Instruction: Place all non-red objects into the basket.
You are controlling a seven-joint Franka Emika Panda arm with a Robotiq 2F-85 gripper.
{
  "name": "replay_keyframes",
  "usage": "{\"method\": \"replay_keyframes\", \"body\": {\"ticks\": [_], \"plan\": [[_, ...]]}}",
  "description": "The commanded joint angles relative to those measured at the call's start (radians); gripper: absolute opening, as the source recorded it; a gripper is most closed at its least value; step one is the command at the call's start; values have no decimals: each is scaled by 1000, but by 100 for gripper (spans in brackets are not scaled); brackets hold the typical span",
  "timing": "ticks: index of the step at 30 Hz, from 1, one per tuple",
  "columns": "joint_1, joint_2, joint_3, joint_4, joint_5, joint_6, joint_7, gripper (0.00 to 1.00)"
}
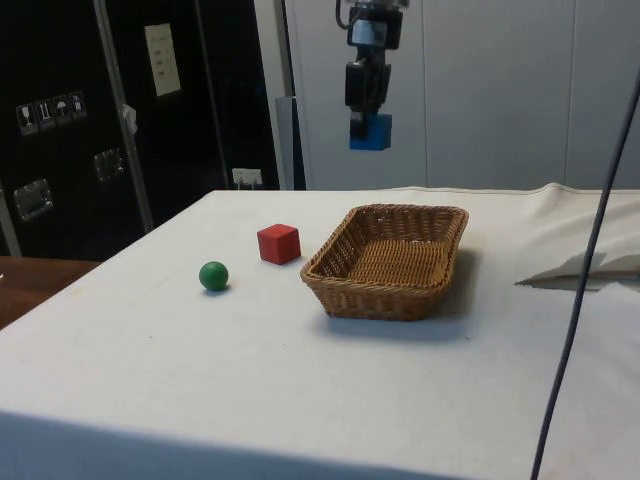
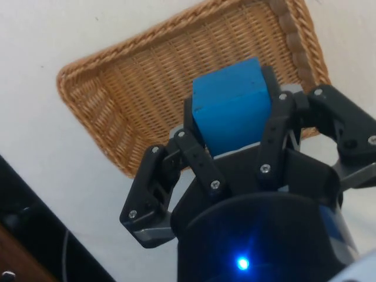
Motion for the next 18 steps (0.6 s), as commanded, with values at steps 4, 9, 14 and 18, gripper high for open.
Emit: {"method": "replay_keyframes", "body": {"ticks": [4,9,14,18], "plan": [[-8,-16,8,-30,-64,29,32,4],[-5,-28,25,-77,-97,62,59,4],[-4,-27,36,-110,-97,91,61,4],[-1,-24,46,-139,-89,119,61,4]]}}
